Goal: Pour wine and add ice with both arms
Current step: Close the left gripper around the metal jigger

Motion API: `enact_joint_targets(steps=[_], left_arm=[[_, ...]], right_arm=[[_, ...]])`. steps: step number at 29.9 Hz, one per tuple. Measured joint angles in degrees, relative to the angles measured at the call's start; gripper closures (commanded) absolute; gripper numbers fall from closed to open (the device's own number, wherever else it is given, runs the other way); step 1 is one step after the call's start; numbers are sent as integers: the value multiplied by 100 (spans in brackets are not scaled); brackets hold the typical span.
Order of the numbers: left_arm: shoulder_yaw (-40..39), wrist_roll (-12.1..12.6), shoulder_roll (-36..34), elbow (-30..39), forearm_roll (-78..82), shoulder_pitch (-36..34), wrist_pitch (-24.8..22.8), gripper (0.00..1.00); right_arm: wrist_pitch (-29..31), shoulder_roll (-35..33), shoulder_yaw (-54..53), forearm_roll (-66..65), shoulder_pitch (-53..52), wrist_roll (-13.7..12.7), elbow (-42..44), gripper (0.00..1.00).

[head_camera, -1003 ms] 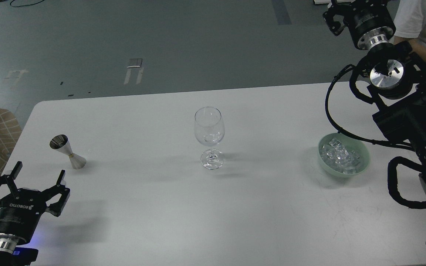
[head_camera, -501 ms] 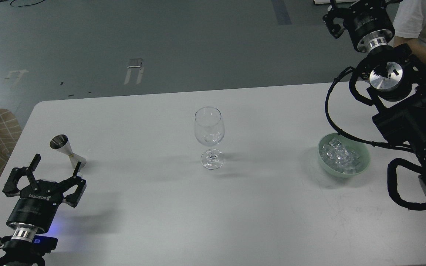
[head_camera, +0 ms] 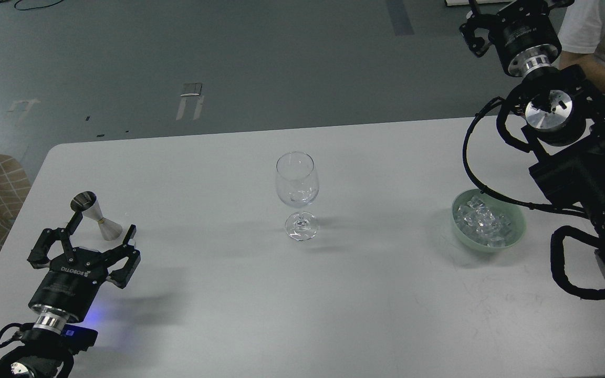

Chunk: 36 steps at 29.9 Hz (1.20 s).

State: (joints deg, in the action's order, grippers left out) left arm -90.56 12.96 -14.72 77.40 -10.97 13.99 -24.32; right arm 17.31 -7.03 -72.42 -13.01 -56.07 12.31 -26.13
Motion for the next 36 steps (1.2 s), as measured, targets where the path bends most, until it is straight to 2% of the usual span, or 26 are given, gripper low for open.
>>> enact_joint_targets(steps=[1, 2, 12, 15, 18, 21, 29, 32, 36], left_arm=[[0, -4, 8, -18, 5, -7, 3, 28], [0, -9, 16, -30, 12, -14, 3, 30], [-5, -63, 130, -97, 25, -97, -51, 31], [-9, -91, 136, -226, 25, -190, -63, 36], [-20, -245, 136, -430, 25, -325, -60, 39], [-14, -413, 136, -580, 26, -427, -27, 40], [-22, -634, 135, -658, 34, -458, -70, 39], [-31, -755, 135, -664, 33, -458, -27, 33], [-30, -799, 220, -720, 27, -439, 16, 33]], right_arm=[[2, 0, 0, 0, 3, 0, 0, 0], [5, 0, 0, 0, 4, 0, 0, 0], [9, -11, 0, 0, 3, 0, -6, 0], [9, -35, 0, 0, 1, 0, -7, 0], [9, -44, 0, 0, 24, 0, -13, 0], [9, -44, 0, 0, 41, 0, -16, 0], [9, -20, -1, 0, 78, 0, -23, 0], [9, -35, -3, 0, 78, 0, -24, 0], [1, -43, -2, 0, 78, 0, -24, 0]])
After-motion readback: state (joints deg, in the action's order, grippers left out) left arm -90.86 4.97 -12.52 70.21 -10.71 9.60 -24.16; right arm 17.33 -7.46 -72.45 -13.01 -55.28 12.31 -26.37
